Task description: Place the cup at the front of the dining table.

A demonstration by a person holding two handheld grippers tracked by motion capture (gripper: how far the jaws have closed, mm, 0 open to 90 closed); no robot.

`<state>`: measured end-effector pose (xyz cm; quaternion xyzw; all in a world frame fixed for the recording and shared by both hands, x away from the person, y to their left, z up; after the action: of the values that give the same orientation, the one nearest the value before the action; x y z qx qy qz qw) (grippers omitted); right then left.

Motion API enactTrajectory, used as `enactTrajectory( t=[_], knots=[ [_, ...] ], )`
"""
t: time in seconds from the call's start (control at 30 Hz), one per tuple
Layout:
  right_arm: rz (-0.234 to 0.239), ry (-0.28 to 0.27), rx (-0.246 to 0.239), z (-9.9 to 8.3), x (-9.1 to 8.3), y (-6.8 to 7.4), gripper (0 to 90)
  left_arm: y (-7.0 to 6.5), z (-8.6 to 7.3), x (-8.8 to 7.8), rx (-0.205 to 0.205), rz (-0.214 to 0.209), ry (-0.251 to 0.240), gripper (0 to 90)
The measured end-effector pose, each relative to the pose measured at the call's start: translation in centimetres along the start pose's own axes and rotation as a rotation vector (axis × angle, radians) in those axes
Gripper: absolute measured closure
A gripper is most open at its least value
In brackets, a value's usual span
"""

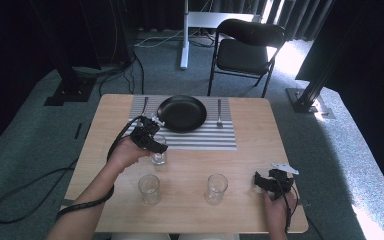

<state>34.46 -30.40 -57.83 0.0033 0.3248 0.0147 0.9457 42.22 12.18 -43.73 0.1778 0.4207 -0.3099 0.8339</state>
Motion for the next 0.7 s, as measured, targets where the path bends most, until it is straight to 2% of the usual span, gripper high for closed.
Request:
enactTrajectory(
  t=[0.03, 0.23, 0.33, 0.5, 0.7],
  knots=[
    [0.0, 0.0, 0.0, 0.0, 0.0, 0.0, 12.1, 0.4, 0.1, 0.0, -0.01, 0.015, -0.003, 28.8],
    [0.0, 0.0, 0.0, 0.0, 0.0, 0.0, 12.1, 1.6, 0.2, 0.3, -0.028, 0.025, 0.01, 28.8],
    [0.0, 0.0, 0.0, 0.0, 0.0, 0.0, 12.1, 2.1, 0.4, 0.5, -0.042, 0.047, 0.009, 28.8],
    [0.0, 0.0, 0.0, 0.0, 0.0, 0.0, 12.1, 3.2, 0.7, 0.6, -0.074, 0.054, -0.006, 28.8],
    [0.0, 0.0, 0.0, 0.0, 0.0, 0.0, 12.1, 4.1, 0.9, 1.1, -0.09, 0.069, 0.002, 28.8]
  ],
)
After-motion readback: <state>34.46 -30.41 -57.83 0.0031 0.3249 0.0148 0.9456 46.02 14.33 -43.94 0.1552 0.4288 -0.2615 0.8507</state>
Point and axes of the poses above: each handheld gripper's, and its own axes: x roughly forward along the jaws, z roughly out of its top, y roughly to its left, the point moved 4 cm from there along x, roughly forward along the jaws, and after that the axes turned 6 degrees about -y, right-handed, at the moved point
